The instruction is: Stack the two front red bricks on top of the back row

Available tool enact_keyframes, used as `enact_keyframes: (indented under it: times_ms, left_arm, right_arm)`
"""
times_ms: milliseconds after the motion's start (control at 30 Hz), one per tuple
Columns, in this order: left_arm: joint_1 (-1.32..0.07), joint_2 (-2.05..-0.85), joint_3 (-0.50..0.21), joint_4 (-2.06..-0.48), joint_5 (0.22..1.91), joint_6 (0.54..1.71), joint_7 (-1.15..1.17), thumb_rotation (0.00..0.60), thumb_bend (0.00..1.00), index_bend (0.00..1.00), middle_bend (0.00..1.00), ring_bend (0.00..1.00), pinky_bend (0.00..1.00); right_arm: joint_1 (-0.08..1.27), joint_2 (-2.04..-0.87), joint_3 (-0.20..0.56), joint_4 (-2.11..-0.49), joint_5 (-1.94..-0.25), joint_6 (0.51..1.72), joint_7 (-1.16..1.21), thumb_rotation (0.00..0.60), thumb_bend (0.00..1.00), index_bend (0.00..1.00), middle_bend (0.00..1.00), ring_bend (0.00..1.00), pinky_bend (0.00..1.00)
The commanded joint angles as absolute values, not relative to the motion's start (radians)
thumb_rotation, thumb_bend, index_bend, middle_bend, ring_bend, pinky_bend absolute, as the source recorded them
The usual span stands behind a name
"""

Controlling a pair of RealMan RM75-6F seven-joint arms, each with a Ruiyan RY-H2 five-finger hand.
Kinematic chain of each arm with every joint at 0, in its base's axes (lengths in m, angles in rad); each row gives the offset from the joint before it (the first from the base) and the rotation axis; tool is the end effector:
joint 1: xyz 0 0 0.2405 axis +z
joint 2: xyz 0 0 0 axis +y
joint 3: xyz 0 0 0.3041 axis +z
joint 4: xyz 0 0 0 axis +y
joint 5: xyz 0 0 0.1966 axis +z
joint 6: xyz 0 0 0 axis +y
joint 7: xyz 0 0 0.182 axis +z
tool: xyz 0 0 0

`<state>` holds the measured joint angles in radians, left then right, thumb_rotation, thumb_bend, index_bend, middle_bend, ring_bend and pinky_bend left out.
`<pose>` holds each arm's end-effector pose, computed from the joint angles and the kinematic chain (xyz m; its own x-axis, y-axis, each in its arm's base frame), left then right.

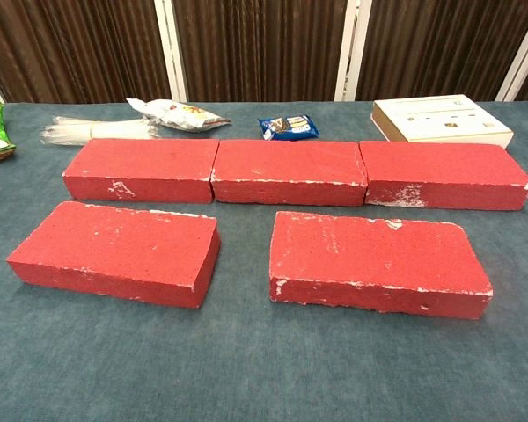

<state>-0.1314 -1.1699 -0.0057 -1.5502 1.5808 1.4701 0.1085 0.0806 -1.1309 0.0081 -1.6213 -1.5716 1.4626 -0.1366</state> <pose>-0.3388 0.2287 0.1633 0.5125 0.0263 0.8583 0.8528 -0.1330 -0.5051 -0.3406 -0.2108 0.1712 0.5066 -0.0582 0.8602 -0.8611 -0.0844 0.5014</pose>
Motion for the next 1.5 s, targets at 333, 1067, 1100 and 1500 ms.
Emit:
enact_keyframes:
  times_ms: [333, 1067, 1100, 1500]
  left_arm:
    - [-0.33, -1.214, 0.053, -1.517, 1.78, 1.266, -0.155, 0.6, 0.32, 0.0, 0.0, 0.0, 0.0]
    - [-0.566, -1.391, 0.033, -1.377, 1.734, 0.994, -0.162, 0.6, 0.3, 0.0, 0.0, 0.0, 0.0]
    - [-0.572, -1.395, 0.032, -1.369, 1.729, 0.99, -0.164, 0.6, 0.29, 0.0, 0.0, 0.0, 0.0]
    - [-0.627, -1.407, 0.03, -1.313, 1.67, 0.93, -0.172, 0.6, 0.29, 0.0, 0.0, 0.0, 0.0]
  right_arm:
    - [0.076, -1.114, -0.011, -1.627, -1.603, 1.466, -0.1, 0.562, 0.01, 0.0, 0.0, 0.0, 0.0]
    - [0.094, -1.078, -0.034, -1.629, -1.629, 1.428, -0.018, 0.562, 0.01, 0.0, 0.0, 0.0, 0.0]
    - [0.094, -1.078, -0.033, -1.629, -1.628, 1.427, -0.018, 0.563, 0.01, 0.0, 0.0, 0.0, 0.0]
    - [0.097, -1.077, -0.027, -1.632, -1.608, 1.418, -0.023, 0.563, 0.02, 0.0, 0.0, 0.0, 0.0]
